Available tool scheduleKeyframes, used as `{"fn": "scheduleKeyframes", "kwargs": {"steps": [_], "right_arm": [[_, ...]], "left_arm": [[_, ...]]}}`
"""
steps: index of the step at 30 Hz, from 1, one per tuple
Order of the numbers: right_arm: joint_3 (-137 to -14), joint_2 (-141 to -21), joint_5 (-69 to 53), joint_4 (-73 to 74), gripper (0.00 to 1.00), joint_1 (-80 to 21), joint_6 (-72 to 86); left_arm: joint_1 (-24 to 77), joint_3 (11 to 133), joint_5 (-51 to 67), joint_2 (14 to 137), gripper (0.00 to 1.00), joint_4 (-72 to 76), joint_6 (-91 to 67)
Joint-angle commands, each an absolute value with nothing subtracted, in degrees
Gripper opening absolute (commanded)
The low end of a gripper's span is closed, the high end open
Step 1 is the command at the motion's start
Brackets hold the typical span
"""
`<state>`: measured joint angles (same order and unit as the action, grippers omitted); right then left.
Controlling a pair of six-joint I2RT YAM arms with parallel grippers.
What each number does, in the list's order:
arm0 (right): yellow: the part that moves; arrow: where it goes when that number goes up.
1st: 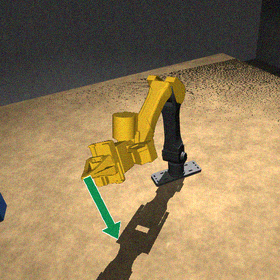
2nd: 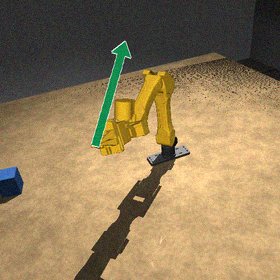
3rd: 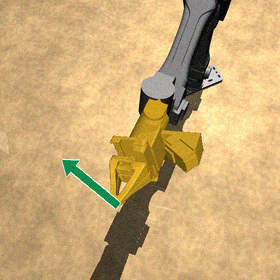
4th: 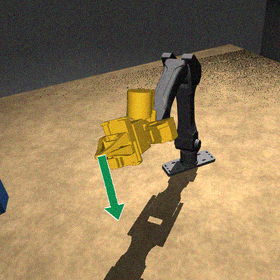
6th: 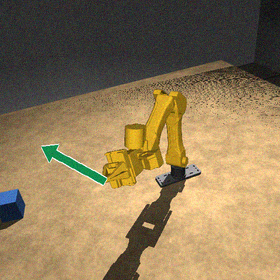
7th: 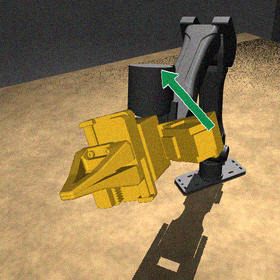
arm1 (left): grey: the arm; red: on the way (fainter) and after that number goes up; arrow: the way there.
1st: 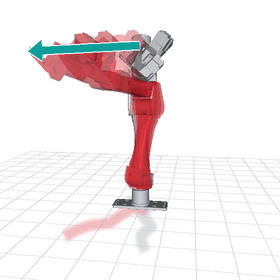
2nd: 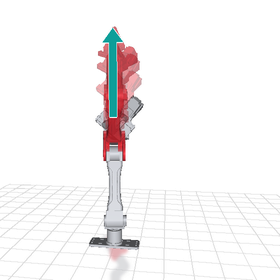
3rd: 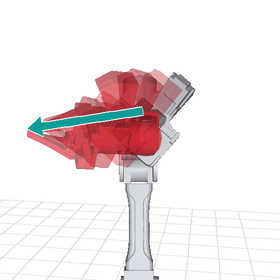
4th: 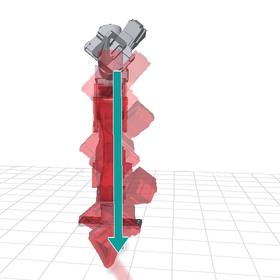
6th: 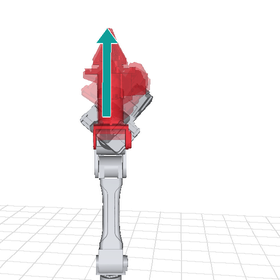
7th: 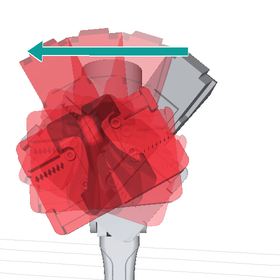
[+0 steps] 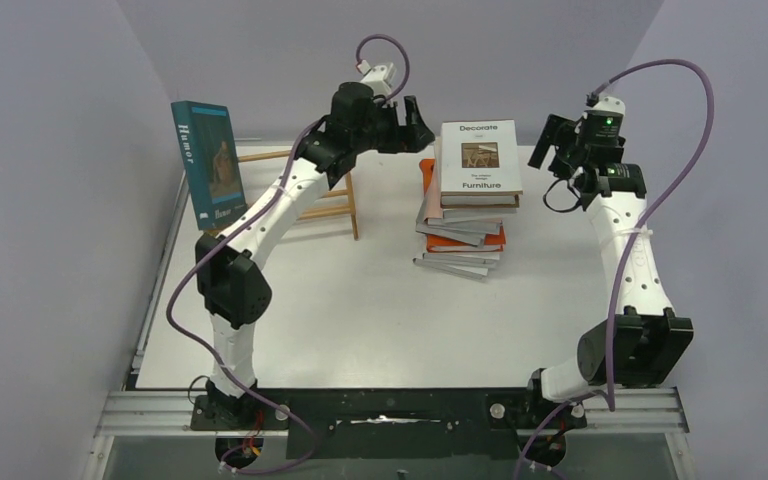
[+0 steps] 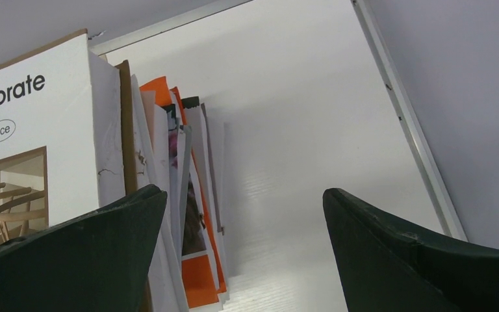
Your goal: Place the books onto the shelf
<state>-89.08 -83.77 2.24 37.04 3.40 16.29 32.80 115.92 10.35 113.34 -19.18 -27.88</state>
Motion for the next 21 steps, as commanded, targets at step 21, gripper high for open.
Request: {"fn": "scheduleKeyframes", "kwargs": {"steps": [21], "right_arm": [[-90.9,-86.4,-2.1,33.6,0.98,-1.3,15.2]], "left_arm": [[34.9,121.1,15.9,119.9,0.81,-21.6,-29.6]]}}
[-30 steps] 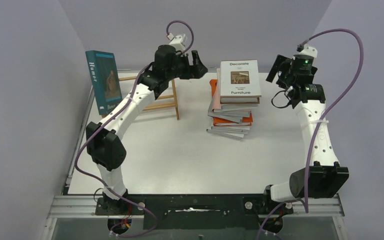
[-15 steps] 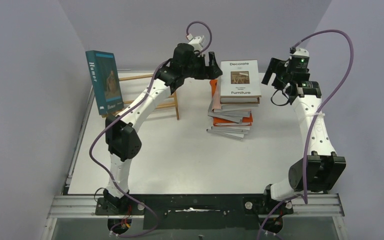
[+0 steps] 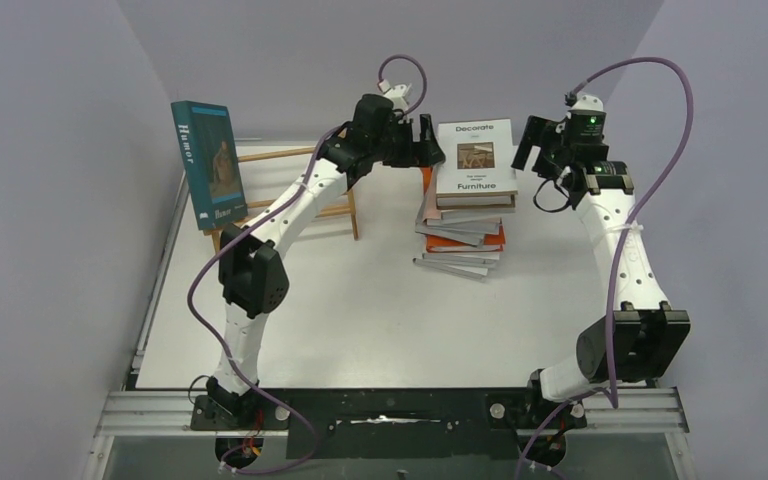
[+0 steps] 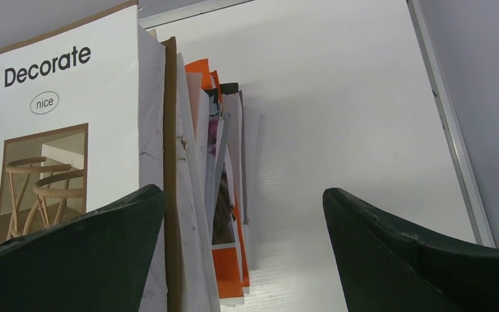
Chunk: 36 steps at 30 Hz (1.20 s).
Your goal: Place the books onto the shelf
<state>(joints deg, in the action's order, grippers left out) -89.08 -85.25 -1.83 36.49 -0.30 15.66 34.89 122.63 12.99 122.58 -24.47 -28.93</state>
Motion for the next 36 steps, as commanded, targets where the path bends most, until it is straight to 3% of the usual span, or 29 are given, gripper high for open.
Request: {"fn": "scheduleKeyframes", "kwargs": {"steps": [1,13,36], "right_arm": [[-90.8,-86.5,-2.1,33.4,0.98,-1.5,15.3],[-90.2,-86.8,-1.8,32.6,0.98,-2.3,15.5],[-91.6,-88.3,-2.0,32.4,0.98,-5.3,14.9]], "left_arm": [[34.9,120.3,16.4,119.5,0.82,-20.8,-29.9],[32.8,111.9,28.5,117.1,0.82,-8.0,-37.0],[31.7,107.3,36.5,115.2,0.82,1.8,-42.4]]}}
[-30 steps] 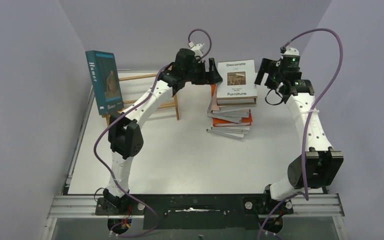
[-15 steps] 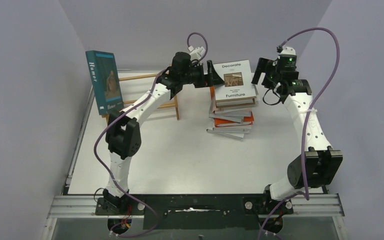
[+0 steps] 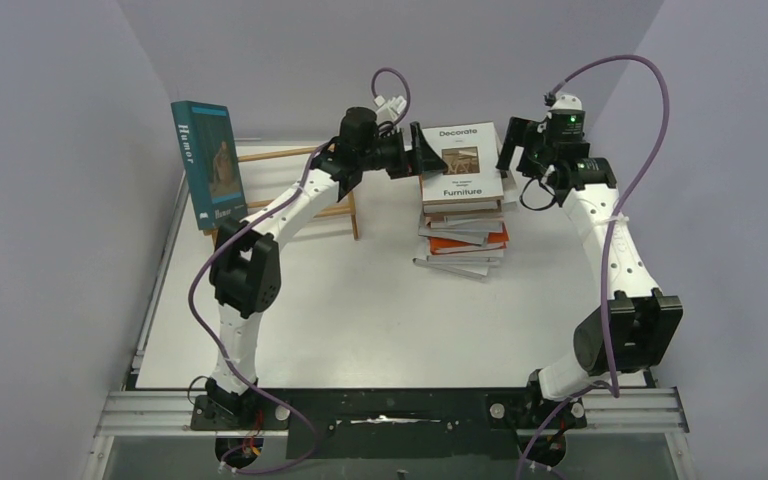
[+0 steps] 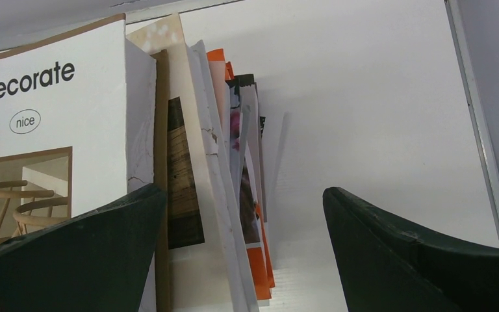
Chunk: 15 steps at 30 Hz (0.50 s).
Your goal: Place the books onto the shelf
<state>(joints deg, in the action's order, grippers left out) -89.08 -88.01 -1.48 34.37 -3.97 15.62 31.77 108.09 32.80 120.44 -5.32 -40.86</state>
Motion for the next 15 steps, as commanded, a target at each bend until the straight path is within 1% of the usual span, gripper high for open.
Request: {"fn": "scheduleKeyframes", "kwargs": {"steps": [1,15], "right_arm": [[-91.7,-88.4,-2.0,32.4,0.98,-5.5,14.8],[-91.8,-88.9,-1.4,31.6,0.98,-7.0,14.4]], "left_arm": [[31.7,106.9,36.7,115.0,0.82,2.6,-42.6],[31.5,102.8,39.7,111.2,0.82,10.5,-45.5]]}}
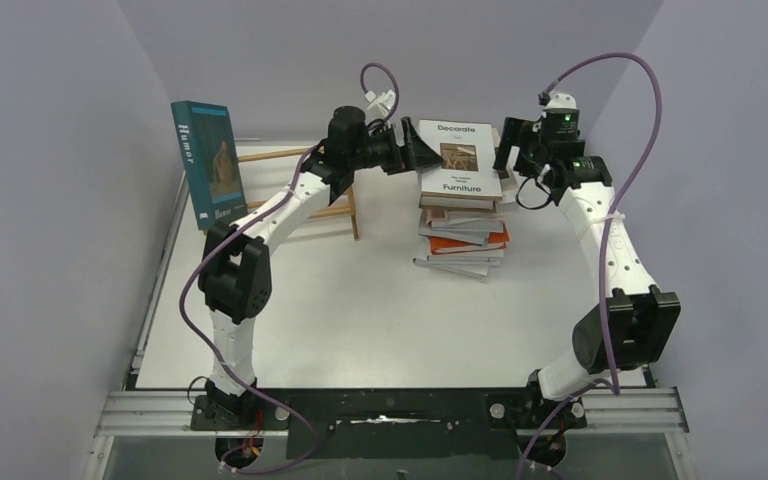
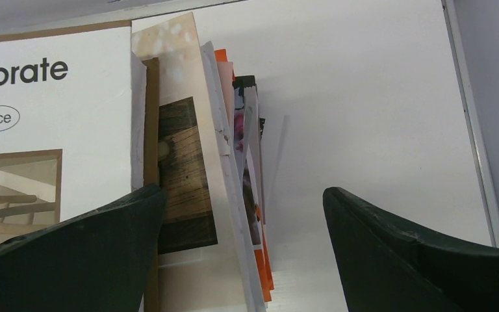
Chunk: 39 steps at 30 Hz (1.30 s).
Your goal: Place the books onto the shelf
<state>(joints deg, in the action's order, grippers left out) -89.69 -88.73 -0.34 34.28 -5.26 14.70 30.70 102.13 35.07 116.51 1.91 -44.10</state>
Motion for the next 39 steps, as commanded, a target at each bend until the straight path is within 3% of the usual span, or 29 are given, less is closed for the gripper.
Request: {"fn": "scheduleKeyframes", "kwargs": {"steps": [1,15,19,24,33,39], "right_arm": [[-91.8,-88.9,-1.4,31.5,0.98,-7.1,14.4],[-90.8,-88.3,-1.2,29.6,0.98,-8.1,14.3],[-90.1,-87.3,-1.3,28.6,0.98,-8.2,14.3],[-88.9,-86.0,-1.3,27.2,0.98,-8.3,14.3],[-87.5,-83.5,-1.0,25.2,0.98,-8.9,14.2],[-85.1,-78.5,5.5,22.6,0.98,-8.7,15.3]], "left_arm": [[31.6,102.6,40.0,111.1,0.82,10.8,-45.7],[31.9,102.1,41.8,112.1,0.82,12.5,-47.1],[32.1,102.5,41.4,112.2,0.75,11.7,-46.6],[32.1,102.8,41.2,111.9,0.57,11.2,-46.0],[32.1,102.4,41.3,110.3,0.34,11.1,-45.7],[31.4,104.9,38.3,105.4,0.3,4.3,-40.9]]}}
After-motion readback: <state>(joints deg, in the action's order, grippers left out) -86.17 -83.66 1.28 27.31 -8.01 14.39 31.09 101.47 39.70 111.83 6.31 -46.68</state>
